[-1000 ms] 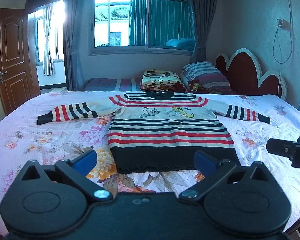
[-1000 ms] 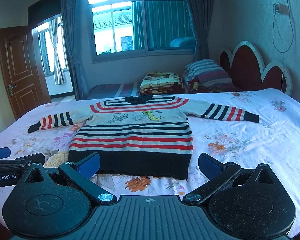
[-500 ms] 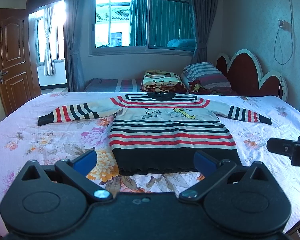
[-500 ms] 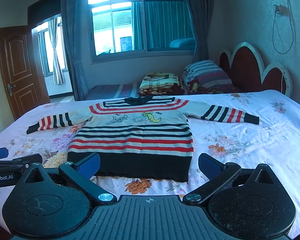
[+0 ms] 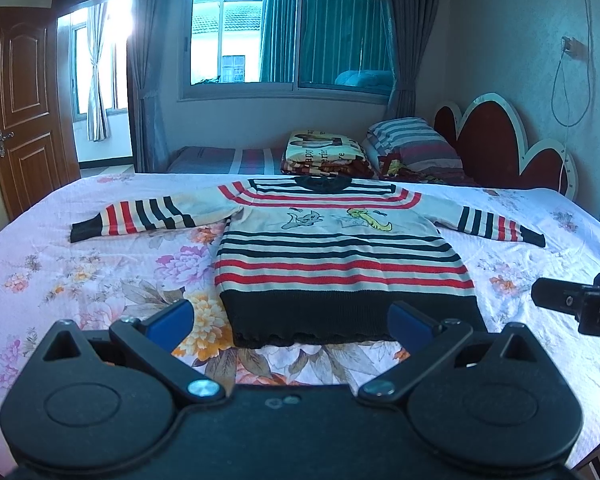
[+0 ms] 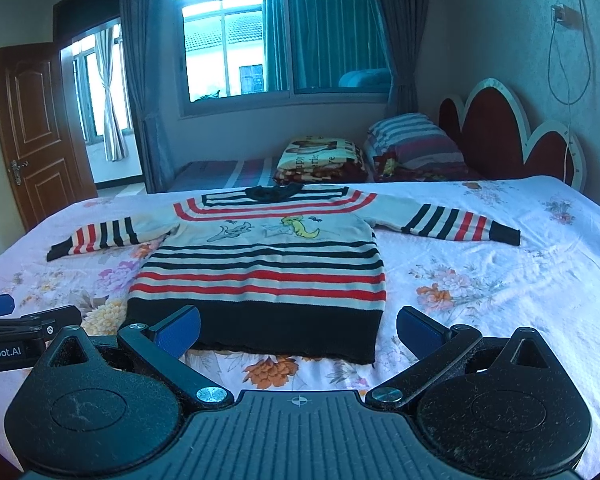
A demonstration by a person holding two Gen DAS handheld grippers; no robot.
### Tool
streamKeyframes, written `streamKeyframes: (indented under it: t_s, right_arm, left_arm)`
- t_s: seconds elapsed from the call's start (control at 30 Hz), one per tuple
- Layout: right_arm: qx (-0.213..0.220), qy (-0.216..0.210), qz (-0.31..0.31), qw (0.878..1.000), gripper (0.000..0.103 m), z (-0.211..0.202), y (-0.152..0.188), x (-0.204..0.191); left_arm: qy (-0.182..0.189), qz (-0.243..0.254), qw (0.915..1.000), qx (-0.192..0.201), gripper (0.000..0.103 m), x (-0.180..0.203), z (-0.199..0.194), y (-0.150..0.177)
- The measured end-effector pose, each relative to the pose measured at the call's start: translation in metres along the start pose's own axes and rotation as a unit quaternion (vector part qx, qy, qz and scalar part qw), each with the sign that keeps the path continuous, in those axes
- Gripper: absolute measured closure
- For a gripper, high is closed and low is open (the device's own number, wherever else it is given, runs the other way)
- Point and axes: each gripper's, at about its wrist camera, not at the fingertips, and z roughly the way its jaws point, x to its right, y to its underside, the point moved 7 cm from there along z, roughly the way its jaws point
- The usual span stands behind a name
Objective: Fold small clothes
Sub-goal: 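Move the right tool to the black cuff of the sleeve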
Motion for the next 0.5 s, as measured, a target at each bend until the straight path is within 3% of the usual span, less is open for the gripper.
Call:
streamKeyframes:
  t_s: [0.27, 0.5]
  right_arm:
    - [-0.006, 0.023, 0.003, 1.000, 0.000, 0.013, 0.000, 0.023]
    - [-0.003, 0.046, 0.025, 0.999, 0.000, 0.026, -0.005, 0.057]
  left_arm:
    - [0.022, -0.039, 0.9990, -0.010, 0.001, 0.008, 0.020, -0.003]
    - [0.073, -0.078, 0.9940, -0.022, 0.001, 0.023, 0.045, -0.009]
